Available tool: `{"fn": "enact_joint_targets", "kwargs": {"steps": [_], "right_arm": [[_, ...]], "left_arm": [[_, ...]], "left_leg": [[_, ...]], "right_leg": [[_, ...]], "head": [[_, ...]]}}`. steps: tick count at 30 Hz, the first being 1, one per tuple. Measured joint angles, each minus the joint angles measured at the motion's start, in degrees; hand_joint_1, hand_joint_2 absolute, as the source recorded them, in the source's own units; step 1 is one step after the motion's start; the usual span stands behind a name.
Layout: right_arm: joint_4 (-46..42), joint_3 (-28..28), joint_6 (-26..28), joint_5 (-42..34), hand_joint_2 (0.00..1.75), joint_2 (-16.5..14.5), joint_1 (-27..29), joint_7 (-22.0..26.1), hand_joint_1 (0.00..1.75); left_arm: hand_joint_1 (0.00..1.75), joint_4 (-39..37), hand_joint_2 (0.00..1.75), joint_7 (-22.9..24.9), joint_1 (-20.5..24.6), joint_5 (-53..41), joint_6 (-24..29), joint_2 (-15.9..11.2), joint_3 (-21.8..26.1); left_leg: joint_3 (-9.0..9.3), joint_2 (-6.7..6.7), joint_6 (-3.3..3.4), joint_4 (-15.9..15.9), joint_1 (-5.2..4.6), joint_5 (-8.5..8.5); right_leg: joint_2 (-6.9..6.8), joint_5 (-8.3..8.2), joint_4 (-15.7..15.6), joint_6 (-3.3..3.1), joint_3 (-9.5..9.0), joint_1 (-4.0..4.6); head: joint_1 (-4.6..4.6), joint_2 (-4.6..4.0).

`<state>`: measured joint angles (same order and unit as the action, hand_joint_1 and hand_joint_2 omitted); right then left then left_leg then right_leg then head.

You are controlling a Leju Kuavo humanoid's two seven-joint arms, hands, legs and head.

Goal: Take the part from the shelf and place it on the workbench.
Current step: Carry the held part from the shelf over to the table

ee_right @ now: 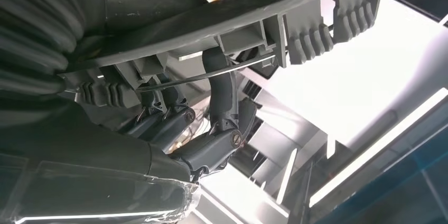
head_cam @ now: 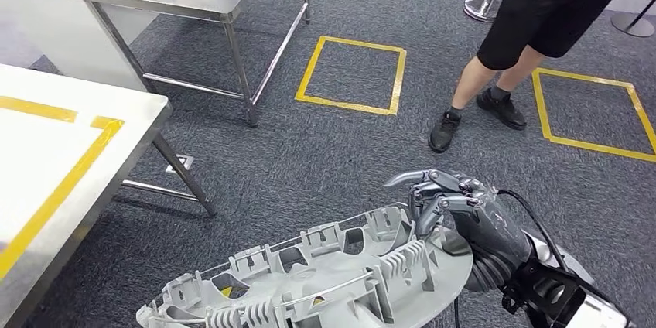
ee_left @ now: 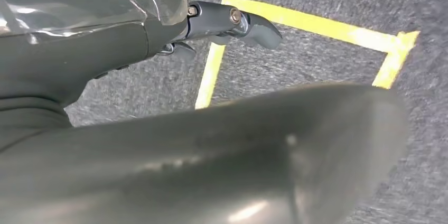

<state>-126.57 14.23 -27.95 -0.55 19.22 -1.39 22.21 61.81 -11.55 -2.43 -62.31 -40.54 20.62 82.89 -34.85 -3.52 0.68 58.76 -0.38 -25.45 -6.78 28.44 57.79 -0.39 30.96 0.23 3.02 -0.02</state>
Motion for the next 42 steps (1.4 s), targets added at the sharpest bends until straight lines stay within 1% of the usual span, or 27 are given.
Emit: {"fn": "enact_joint_targets", "kwargs": {"steps": [2, 4, 6, 8, 9, 10, 12, 13, 15, 16, 17, 19, 21, 23, 24, 25, 26, 28, 30, 32, 33, 35, 37, 38, 39, 40, 42], "right_arm": [[0.03, 0.06, -0.01, 0.0, 1.75, 0.01, -0.12, -0.01, 1.75], [0.08, 0.13, -0.01, -0.02, 1.75, 0.03, -0.25, 0.01, 1.75], [0.17, 0.19, -0.02, -0.07, 1.75, 0.05, -0.32, 0.01, 1.75], [0.34, 0.27, -0.06, -0.13, 1.75, 0.04, -0.33, -0.06, 1.75], [0.44, 0.33, -0.09, -0.14, 1.75, 0.03, -0.34, -0.12, 1.75], [0.52, 0.39, -0.14, -0.16, 1.75, 0.03, -0.36, -0.17, 1.75], [0.61, 0.53, -0.23, -0.18, 1.75, 0.02, -0.44, -0.25, 1.75], [0.64, 0.6, -0.28, -0.2, 1.75, -0.01, -0.5, -0.3, 1.75], [0.79, 0.75, -0.39, -0.24, 1.75, -0.06, -0.62, -0.4, 1.75], [0.9, 0.81, -0.44, -0.28, 1.75, -0.09, -0.66, -0.45, 1.75], [1.01, 0.87, -0.46, -0.31, 1.75, -0.1, -0.73, -0.47, 1.75], [1.14, 0.94, -0.49, -0.35, 1.75, -0.14, -0.84, -0.49, 1.75], [1.17, 1.01, -0.56, -0.39, 1.75, -0.22, -0.9, -0.49, 1.75], [1.33, 1.2, -0.66, -0.43, 1.75, -0.39, -0.93, -0.49, 1.75], [1.45, 1.31, -0.69, -0.43, 1.75, -0.49, -0.94, -0.5, 1.75], [1.55, 1.41, -0.73, -0.43, 1.75, -0.58, -0.98, -0.5, 1.75], [1.6, 1.48, -0.8, -0.43, 1.75, -0.64, -1.03, -0.52, 1.75], [1.62, 1.55, -1.06, -0.42, 1.75, -0.71, -1.2, -0.6, 1.75], [1.7, 1.6, -1.37, -0.33, 1.75, -0.81, -1.38, -0.78, 1.75], [1.77, 1.69, -1.53, -0.19, 1.75, -0.96, -1.66, -1.09, 1.75], [1.78, 1.75, -1.55, -0.12, 1.75, -1.01, -1.85, -1.3, 1.75], [1.78, 1.83, -1.56, -0.15, 1.75, -1.0, -2.08, -1.59, 1.75], [1.84, 1.89, -1.57, -0.29, 1.75, -0.93, -2.05, -1.73, 1.75], [1.88, 1.95, -1.57, -0.35, 1.75, -0.9, -2.01, -1.78, 1.75], [1.92, 2.01, -1.58, -0.38, 1.75, -0.88, -2.0, -1.83, 1.75], [1.96, 2.08, -1.58, -0.41, 1.75, -0.87, -2.0, -1.87, 1.75], [1.99, 2.19, -1.57, -0.5, 1.75, -0.8, -2.04, -1.93, 1.75]], "left_arm": [[0.0, 0.03, 0.0, 0.02, -0.17, 0.03, 0.01, 0.01, -0.01], [0.0, 0.1, 0.0, 0.07, -0.32, 0.25, 0.02, 0.02, -0.02], [0.0, 0.15, 0.0, 0.18, -0.32, 0.64, 0.02, 0.02, -0.15], [0.0, 0.15, 0.0, 0.37, -0.31, 1.04, 0.01, 0.03, -0.5], [0.0, 0.14, 0.0, 0.46, -0.34, 1.22, 0.0, 0.05, -0.69], [0.0, 0.14, 0.0, 0.55, -0.38, 1.35, -0.03, 0.05, -0.83], [0.0, 0.14, 0.0, 0.64, -0.5, 1.47, -0.11, 0.05, -1.01], [0.0, 0.17, 0.0, 0.69, -0.58, 1.53, -0.16, 0.04, -1.1], [0.0, 0.31, 0.0, 0.92, -0.98, 1.89, -0.19, -0.01, -1.3], [0.0, 0.39, 0.0, 1.17, -1.27, 2.24, -0.18, -0.01, -1.39], [0.0, 0.46, 0.0, 1.45, -1.6, 2.65, -0.13, 0.01, -1.48], [0.0, 0.57, 0.0, 2.03, -2.0, 3.48, -0.03, 0.02, -1.75], [0.0, 0.69, 0.0, 2.4, -2.01, 4.22, 0.1, 0.01, -2.2], [0.0, 0.76, 0.0, 2.64, -1.91, 4.7, 0.21, 0.01, -2.52], [0.0, 0.76, 0.0, 2.75, -1.91, 4.85, 0.25, 0.02, -2.59], [0.0, 0.76, 0.0, 2.89, -1.97, 5.01, 0.32, 0.03, -2.63], [0.0, 0.77, 0.0, 3.04, -2.06, 5.21, 0.41, 0.02, -2.68], [0.0, 0.85, 0.0, 3.36, -2.17, 5.85, 0.73, -0.05, -2.8], [0.0, 0.93, 0.0, 3.69, -2.19, 6.67, 1.14, -0.1, -3.17], [0.0, 0.94, 0.0, 4.17, -2.4, 7.62, 1.53, -0.09, -3.74], [0.0, 0.94, 0.0, 4.44, -2.59, 8.11, 1.74, -0.08, -4.02], [0.0, 0.93, 0.0, 4.86, -2.85, 9.07, 2.13, -0.03, -4.68], [0.0, 0.92, 0.0, 5.13, -2.89, 9.8, 2.33, 0.06, -5.53], [0.0, 0.9, 0.0, 5.23, -2.9, 10.06, 2.36, 0.12, -5.92], [0.0, 0.87, 0.0, 5.29, -2.97, 10.26, 2.36, 0.18, -6.23], [0.0, 0.85, 0.0, 5.38, -3.06, 10.45, 2.36, 0.21, -6.46], [0.0, 0.83, 0.0, 5.79, -3.37, 10.95, 2.36, 0.25, -6.93]], "left_leg": [[0.23, 1.39, 0.59, -0.69, 0.02, 0.3], [1.02, 2.74, 1.22, -1.75, 0.38, 0.86], [1.41, 4.1, 1.53, -2.19, 0.58, 1.12], [1.42, 5.82, 1.58, -2.18, 0.58, 1.07], [1.47, 6.77, 1.55, -2.16, 0.6, 1.05], [1.56, 7.76, 1.47, -2.11, 0.66, 1.0], [1.64, 9.6, 1.03, -1.77, 0.79, 0.74], [1.51, 10.41, 0.69, -1.42, 0.76, 0.52], [1.03, 11.67, -0.01, -0.95, 0.73, 0.24], [0.84, 12.22, -0.33, -0.88, 0.78, 0.21], [0.71, 12.23, -0.59, -0.84, 0.92, 0.16], [-0.22, 9.25, -1.12, 1.16, 0.85, -1.05], [-3.3, 5.22, -1.43, 7.46, 0.72, -4.25], [-7.2, 4.04, -1.48, 14.68, 0.8, -6.95], [-8.09, 3.92, -1.4, 16.09, 0.81, -6.95], [-7.77, 3.78, -1.22, 15.2, 0.78, -5.89], [-6.26, 3.37, -0.88, 12.16, 0.66, -4.05], [-2.09, 0.52, 0.22, 4.23, -0.09, -0.82], [-0.19, -1.35, 1.04, 0.38, -0.88, 0.07], [-0.08, -0.1, 1.44, -0.11, -0.99, 0.17], [0.23, 0.65, 1.66, -0.59, -0.82, 0.41], [0.98, 2.14, 2.14, -1.57, -0.26, 0.98], [1.11, 3.82, 2.29, -1.8, 0.04, 1.17], [1.11, 4.8, 2.29, -1.79, 0.09, 1.17], [1.16, 5.76, 2.26, -1.77, 0.14, 1.15], [1.24, 6.72, 2.18, -1.71, 0.22, 1.11], [1.35, 8.6, 1.74, -1.38, 0.48, 0.85]], "right_leg": [[-0.6, 0.27, -0.16, 0.5, -0.31, -0.14], [2.1, 1.47, 1.84, 0.64, 0.46, -0.41], [5.59, 4.38, 8.69, 0.35, 3.96, -0.69], [6.41, 6.51, 15.86, 0.5, 8.01, -0.84], [6.47, 6.25, 16.72, 0.92, 8.79, -0.98], [6.6, 4.98, 15.08, 1.53, 8.35, -1.22], [8.32, 1.17, 7.04, 2.79, 5.06, -1.95], [9.32, -0.35, 3.54, 2.89, 3.56, -2.21], [10.32, -1.46, 0.7, 2.19, 2.23, -2.18], [9.75, -1.53, 0.7, 1.59, 2.1, -1.96], [9.19, -1.55, 0.67, 1.19, 1.99, -1.91], [7.98, -1.52, 0.54, 0.48, 1.75, -1.88], [6.61, -1.27, 0.49, -0.08, 1.52, -1.58], [5.03, -0.99, 0.49, -0.45, 1.39, -1.14], [4.23, -0.85, 0.49, -0.62, 1.3, -0.95], [3.49, -0.7, 0.49, -0.72, 1.15, -0.78], [2.81, -0.52, 0.49, -0.78, 0.93, -0.62], [1.59, -0.08, 0.46, -0.67, 0.41, -0.25], [0.38, 0.28, 0.4, -0.34, 0.09, 0.0], [-0.84, 0.53, 0.23, 0.09, -0.2, 0.09], [-0.46, 0.82, 0.45, 0.28, -0.26, 0.03], [2.51, 2.54, 3.78, 0.31, 1.09, -0.21], [5.66, 5.47, 11.47, 0.2, 4.99, -0.63], [6.23, 6.52, 15.04, 0.38, 7.01, -0.81], [6.4, 6.69, 16.8, 0.76, 8.22, -0.99], [6.49, 5.84, 16.22, 1.35, 8.33, -1.2], [7.55, 1.98, 8.88, 2.77, 5.49, -1.78]], "head": [[0.0, 0.0], [-0.19, 0.0], [-0.5, 0.0], [-0.65, 0.0], [-0.65, 0.0], [-0.66, 0.0], [-0.73, 0.0], [-0.78, 0.0], [-0.86, 0.0], [-0.85, 0.0], [-0.84, 0.0], [-0.56, 0.0], [-0.24, 0.0], [-0.2, 0.0], [-0.19, 0.0], [-0.19, 0.0], [-0.19, 0.0], [-0.22, 0.0], [-0.23, 0.0], [-0.2, 0.0], [-0.26, 0.0], [-0.4, 0.01], [-0.64, 0.01], [-0.78, 0.0], [-0.8, 0.0], [-0.79, 0.0], [-0.81, 0.0]]}}
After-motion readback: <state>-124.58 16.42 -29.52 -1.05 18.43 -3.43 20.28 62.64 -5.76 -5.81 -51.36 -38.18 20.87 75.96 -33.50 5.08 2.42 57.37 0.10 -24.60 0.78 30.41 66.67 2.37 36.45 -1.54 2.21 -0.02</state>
